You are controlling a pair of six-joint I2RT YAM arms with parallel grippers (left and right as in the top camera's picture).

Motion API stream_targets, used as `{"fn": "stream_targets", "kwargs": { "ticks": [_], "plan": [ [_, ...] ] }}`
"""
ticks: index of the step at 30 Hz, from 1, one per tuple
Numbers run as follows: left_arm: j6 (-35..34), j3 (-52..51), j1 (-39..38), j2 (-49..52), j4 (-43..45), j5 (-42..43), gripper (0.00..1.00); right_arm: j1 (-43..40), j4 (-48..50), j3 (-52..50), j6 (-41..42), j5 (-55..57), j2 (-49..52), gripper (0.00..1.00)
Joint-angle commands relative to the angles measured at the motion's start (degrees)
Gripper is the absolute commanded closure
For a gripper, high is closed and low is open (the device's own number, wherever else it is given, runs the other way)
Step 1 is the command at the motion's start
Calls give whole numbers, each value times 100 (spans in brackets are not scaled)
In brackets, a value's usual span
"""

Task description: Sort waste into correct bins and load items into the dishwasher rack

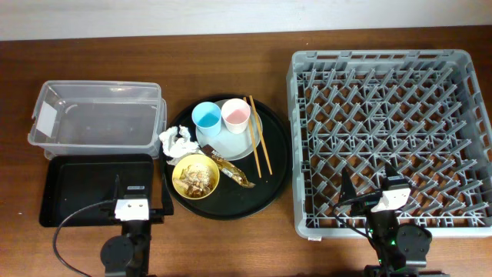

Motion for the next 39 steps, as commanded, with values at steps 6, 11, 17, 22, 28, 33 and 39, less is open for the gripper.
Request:
{"fn": "stream_targets", "kwargs": {
  "ticks": [6, 11, 17, 22, 28, 33, 39],
  "plan": [
    [72, -24, -26, -28, -9, 20, 1, -33, -24, -31, -17, -74, -31, 2],
    [72, -24, -26, -28, -11, 20, 1, -33, -24, -31, -17, -74, -31, 2],
    [74, -24, -26, -28, 367, 334, 1, -33, -24, -31, -15, -74, -31, 2],
    [-203, 120, -22, -28, 1362, 1652, 1, -33, -24, -31, -15, -74, -31, 2],
    [-662, 2815, -22, 938, -1091, 1681, 1, -33, -24, -31, -15, -74, -31, 2],
    [-501, 5670, -22, 3355, -3641, 1825, 1, -33, -24, -31, -15, -74, -31, 2],
    [-494, 7659, -22, 5875, -5372, 2662, 1, -33, -24, -31, -15, -74, -31, 2]
  ]
}}
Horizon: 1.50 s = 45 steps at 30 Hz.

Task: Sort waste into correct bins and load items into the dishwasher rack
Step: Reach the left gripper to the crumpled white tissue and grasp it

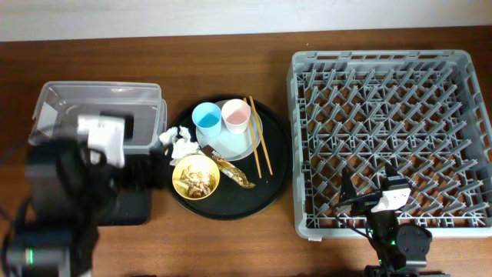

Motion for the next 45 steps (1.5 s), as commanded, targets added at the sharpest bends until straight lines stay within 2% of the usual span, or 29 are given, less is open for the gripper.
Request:
{"fn": "stream_targets", "kwargs": {
  "ticks": [1, 2, 3, 4, 7, 9, 11, 12, 13, 14, 15, 16, 17, 18, 19, 22, 26, 29, 45],
  "plan": [
    [63, 282, -22, 855, -179, 929, 4, -33, -26, -31, -20, -72, -37, 2],
    [63, 254, -26, 1113, -302, 925, 69, -33, -26, -31, -20, -72, -37, 2],
    [-52, 192, -26, 1355, -404, 767, 97, -33, -26, -31, -20, -72, -37, 2],
    [-363, 90, -28, 1574, -490, 551, 100, -33, -26, -31, -20, -72, -37, 2],
    [-1158, -330, -157, 2179, -616, -411, 99, -33, -26, -31, -22, -72, -37, 2],
    [-1923, -603, -496, 2430, -481, -1379, 89, -33, -26, -31, -20, -72, -37, 2],
    [-2503, -813, -817, 2557, -254, -1858, 89, -33, -26, -31, -20, -72, -37, 2],
    [-2747, -922, -986, 2625, -87, -2004, 83, -33, -26, -31, -22, -72, -37, 2],
    [-2787, -997, -1091, 2675, 74, -2013, 67, -33, -26, -31, -22, -72, -37, 1],
    [-2787, -1082, -1196, 2743, 330, -2009, 32, -33, -26, -31, -20, -72, -37, 2],
    [-2787, -1099, -1261, 2822, 490, -2009, 29, -33, -26, -31, -20, -72, -37, 1],
    [-2800, -1099, -1266, 2861, 540, -2009, 31, -33, -26, -31, -20, -72, -37, 2],
    [-2951, -1102, -1263, 2905, 544, -2013, 48, -33, -26, -31, -20, -72, -37, 2],
    [-3353, -1123, -1263, 2955, 549, -2013, 55, -33, -26, -31, -20, -72, -37, 2],
    [-3805, -1211, -1274, 3003, 660, -2015, 55, -33, -26, -31, -20, -72, -37, 2],
    [-4164, -1663, -1274, 3189, 1298, -2017, 49, -33, -26, -31, -20, -72, -37, 2],
    [-4162, -2035, -1274, 3377, 1808, -2024, 48, -33, -26, -31, -20, -72, -37, 2],
    [-4157, -2037, -1274, 3386, 1895, -2083, 44, -33, -26, -31, -22, -72, -37, 2],
    [-4164, -2039, -1274, 3405, 2249, -2660, 43, -33, -26, -31, -20, -72, -37, 2]
  ]
}}
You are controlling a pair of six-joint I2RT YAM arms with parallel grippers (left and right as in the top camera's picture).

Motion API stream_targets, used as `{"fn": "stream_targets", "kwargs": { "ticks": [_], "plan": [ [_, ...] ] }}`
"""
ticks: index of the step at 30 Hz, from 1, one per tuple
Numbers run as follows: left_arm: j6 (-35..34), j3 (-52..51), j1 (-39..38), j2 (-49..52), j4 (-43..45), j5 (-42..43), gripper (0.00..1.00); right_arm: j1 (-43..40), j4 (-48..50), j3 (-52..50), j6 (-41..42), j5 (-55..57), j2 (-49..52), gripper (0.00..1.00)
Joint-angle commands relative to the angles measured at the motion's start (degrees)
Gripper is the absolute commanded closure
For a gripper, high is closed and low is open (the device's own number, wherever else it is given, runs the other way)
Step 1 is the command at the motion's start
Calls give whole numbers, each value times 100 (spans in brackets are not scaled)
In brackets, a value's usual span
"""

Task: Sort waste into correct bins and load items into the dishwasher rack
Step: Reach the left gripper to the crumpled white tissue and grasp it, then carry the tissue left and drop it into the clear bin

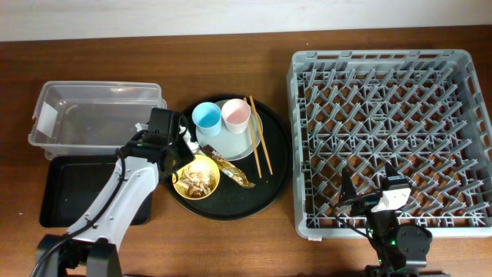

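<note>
A black round tray holds a white plate with a blue cup and a pink cup. Two chopsticks lie across the plate's right side. A yellow bowl of food scraps and a brown peel sit at the tray's front. My left gripper is at the tray's left edge, over the crumpled white napkin, which it mostly hides. Whether its jaws are closed is unclear. My right gripper rests open at the front edge of the grey dishwasher rack.
A clear plastic bin stands at the back left, with a black bin in front of it. My left arm crosses the black bin's right side. The rack fills the table's right half.
My left arm was raised close to the camera over the two bins. Now it is stretched out low, with its gripper at the napkin on the tray's left edge. The right arm is unchanged.
At first both arms rested at the table's front edge, and the napkin lay in plain view at the tray's left edge. Then my left arm was raised over the bins. Now its gripper is down at the napkin. Nothing on the tray has moved.
</note>
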Motion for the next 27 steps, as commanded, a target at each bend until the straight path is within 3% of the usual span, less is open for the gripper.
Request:
{"fn": "stream_targets", "kwargs": {
  "ticks": [1, 7, 12, 13, 14, 15, 19, 27],
  "plan": [
    [-39, -33, -22, 46, 232, -208, 43, -33, -26, -31, -20, -72, -37, 2],
    [-42, -37, -90, 256, 640, -203, 30, -33, -26, -31, -17, -72, -37, 2],
    [-39, -37, -151, 931, 1054, -203, 28, -33, -26, -31, -20, -72, -37, 2],
    [-39, -37, -151, 944, 1073, -201, 31, -33, -26, -31, -17, -72, -37, 2],
    [-35, -37, -151, 944, 1078, -210, 45, -33, -26, -31, -20, -72, -37, 2],
    [-37, -37, -146, 942, 1093, -203, 68, -33, -26, -31, -17, -72, -37, 2],
    [-33, -20, -146, 763, 1084, -201, 100, -33, -26, -31, -17, -72, -37, 2],
    [120, 57, -144, -1257, 903, -264, 100, -33, -26, -31, -17, -72, -37, 2]
  ]
}}
